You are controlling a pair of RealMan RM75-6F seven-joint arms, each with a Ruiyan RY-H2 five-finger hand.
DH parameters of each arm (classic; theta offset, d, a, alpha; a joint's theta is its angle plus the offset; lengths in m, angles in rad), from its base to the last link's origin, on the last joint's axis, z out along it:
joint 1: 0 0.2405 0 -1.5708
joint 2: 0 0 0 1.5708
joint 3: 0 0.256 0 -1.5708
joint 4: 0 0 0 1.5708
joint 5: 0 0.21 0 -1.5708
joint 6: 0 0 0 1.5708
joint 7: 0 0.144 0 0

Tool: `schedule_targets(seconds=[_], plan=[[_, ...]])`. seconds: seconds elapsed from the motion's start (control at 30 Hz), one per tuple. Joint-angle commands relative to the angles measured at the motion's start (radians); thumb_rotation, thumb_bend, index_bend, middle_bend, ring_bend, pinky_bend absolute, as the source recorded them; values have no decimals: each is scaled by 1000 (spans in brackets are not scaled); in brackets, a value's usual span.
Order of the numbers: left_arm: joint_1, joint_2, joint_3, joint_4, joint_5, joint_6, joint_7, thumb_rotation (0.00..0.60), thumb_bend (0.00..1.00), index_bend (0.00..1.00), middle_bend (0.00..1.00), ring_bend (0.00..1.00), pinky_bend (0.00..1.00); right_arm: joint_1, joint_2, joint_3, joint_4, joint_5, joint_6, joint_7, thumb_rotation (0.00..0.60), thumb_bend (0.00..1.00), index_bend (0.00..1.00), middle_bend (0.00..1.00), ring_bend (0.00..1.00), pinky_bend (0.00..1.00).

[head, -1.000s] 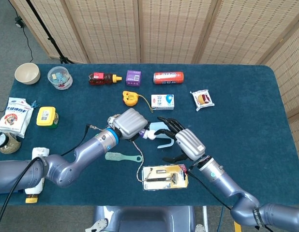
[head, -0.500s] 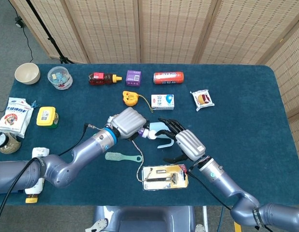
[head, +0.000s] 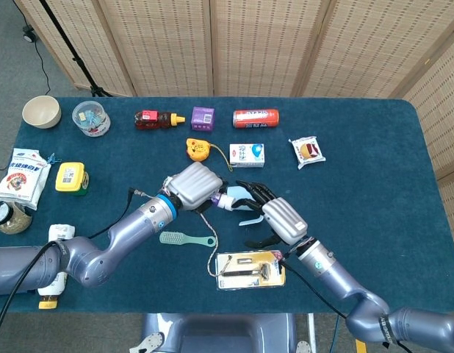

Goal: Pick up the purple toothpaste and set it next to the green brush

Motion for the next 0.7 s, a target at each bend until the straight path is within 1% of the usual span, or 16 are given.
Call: schedule_targets(seconds=[0.03,0.23,0.37,0.7], plan=[[5,-6,-5,-2,5,10,0,600,1000,607,460,514,575,1,-3,0,0,1,-1,0,600,156,244,0,0,0],[24,-20,-14,-3,25,32,-9,600,1000,607,459,512,575,3,-8,1,2,5,0,3,600,157,237,0,0,0],[39,-20,-11,-5,38,36,-10,600,1000,607,459,511,575,0,-5,-1,4,8,4,5,600,156,234,0,0,0],[92,6,8,-2,88,47,-24,600,1000,606,459,512,575,-32,45,-12,-10,11,32,35,600,156,197,0,0,0]])
